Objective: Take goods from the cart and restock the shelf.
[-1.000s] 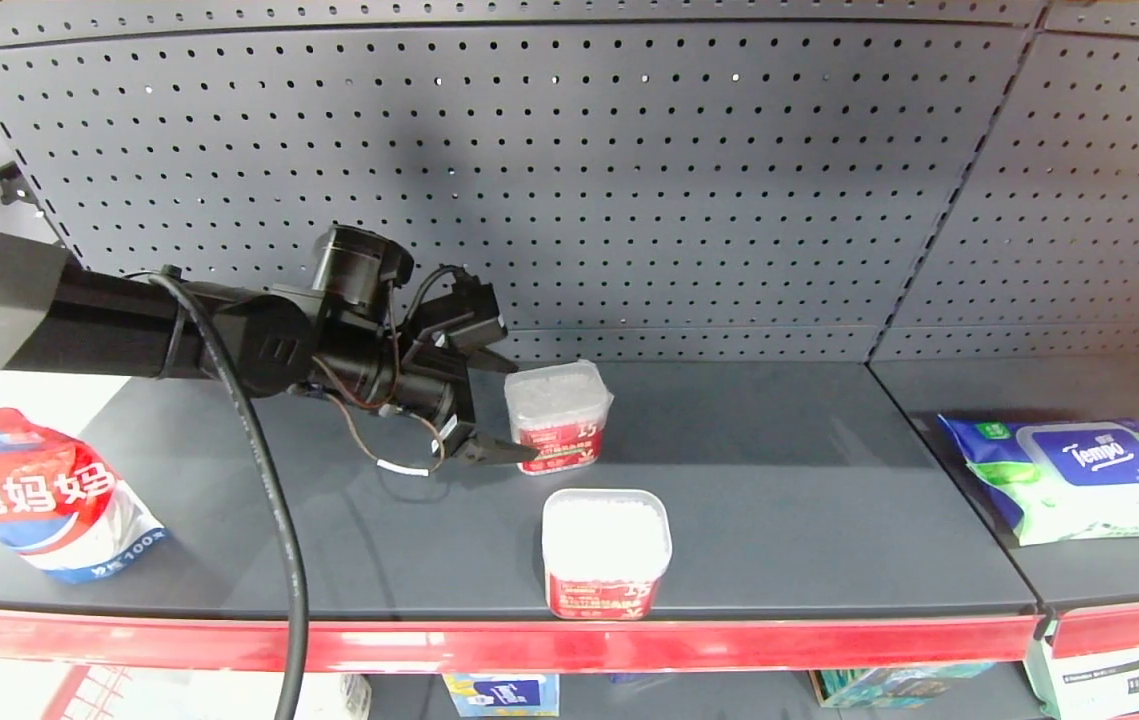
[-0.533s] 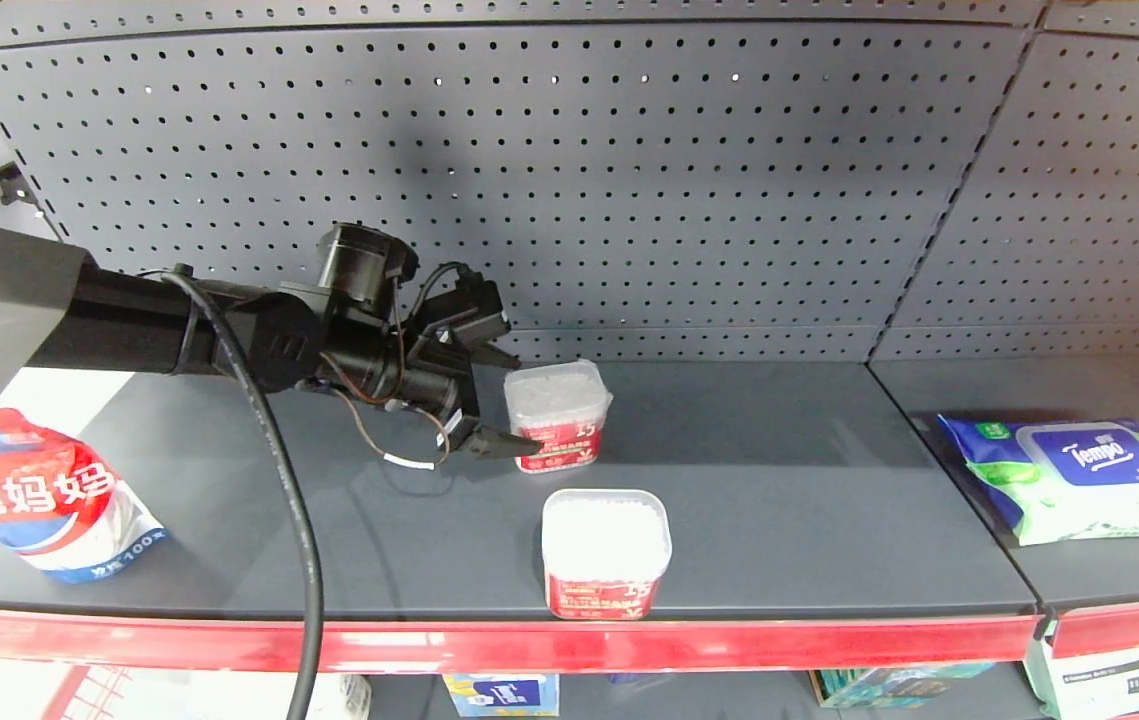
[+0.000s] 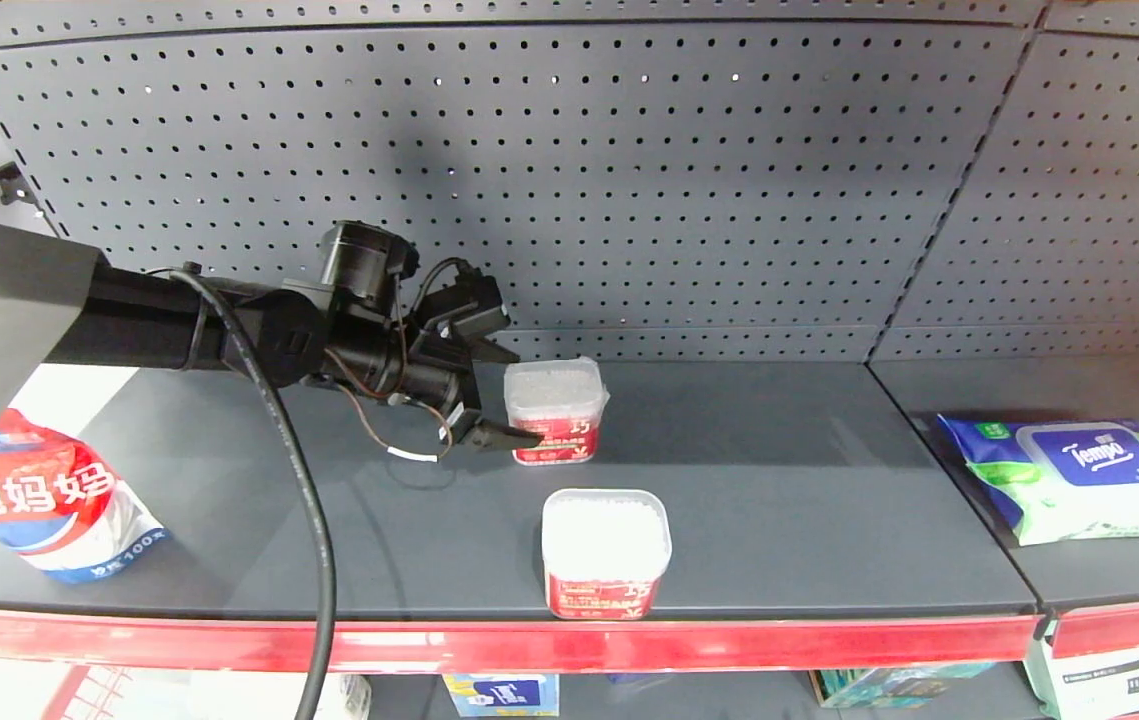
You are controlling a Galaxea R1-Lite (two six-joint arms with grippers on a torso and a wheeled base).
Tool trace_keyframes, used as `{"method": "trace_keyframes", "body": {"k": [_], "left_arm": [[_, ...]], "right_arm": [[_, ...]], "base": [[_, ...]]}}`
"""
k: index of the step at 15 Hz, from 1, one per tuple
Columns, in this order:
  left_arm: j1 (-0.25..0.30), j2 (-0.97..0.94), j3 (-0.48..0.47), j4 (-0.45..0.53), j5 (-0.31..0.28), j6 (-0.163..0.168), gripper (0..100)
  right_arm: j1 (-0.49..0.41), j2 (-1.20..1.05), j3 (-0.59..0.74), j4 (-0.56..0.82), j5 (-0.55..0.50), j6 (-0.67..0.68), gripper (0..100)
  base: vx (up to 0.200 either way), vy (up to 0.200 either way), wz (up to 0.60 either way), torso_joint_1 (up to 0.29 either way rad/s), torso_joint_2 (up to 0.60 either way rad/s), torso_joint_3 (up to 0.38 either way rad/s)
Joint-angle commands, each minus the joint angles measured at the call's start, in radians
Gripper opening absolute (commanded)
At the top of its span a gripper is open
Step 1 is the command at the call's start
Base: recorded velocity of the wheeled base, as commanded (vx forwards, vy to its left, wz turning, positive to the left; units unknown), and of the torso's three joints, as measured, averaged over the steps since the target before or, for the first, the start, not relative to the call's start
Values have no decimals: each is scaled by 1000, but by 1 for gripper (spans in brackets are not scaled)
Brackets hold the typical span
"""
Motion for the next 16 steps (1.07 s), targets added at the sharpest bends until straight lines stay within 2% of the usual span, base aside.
{"method": "trace_keyframes", "body": {"k": [1,4,6,9,12,15,16], "left_arm": [[0,9,-13,0,0,0,100],[0,6,-6,0,0,1,100],[11,-11,34,0,0,1,100],[75,-52,106,0,-2,10,100],[117,-52,99,-2,21,9,100],[108,-52,99,-2,32,7,100],[89,-51,88,-2,32,1,100]], "right_arm": [[-1,-2,-1,0,1,0,100],[-1,-2,0,0,1,0,100],[-1,-2,0,0,1,0,100],[-1,-2,0,0,1,0,100],[-1,-3,5,-1,1,0,100],[-1,-13,8,0,1,0,100],[-1,-13,8,0,1,0,100]], "base": [[0,0,0,0,0,0],[0,0,0,0,0,0],[0,0,0,0,0,0],[0,0,0,0,0,0],[0,0,0,0,0,0],[0,0,0,0,0,0],[0,0,0,0,0,0]]}}
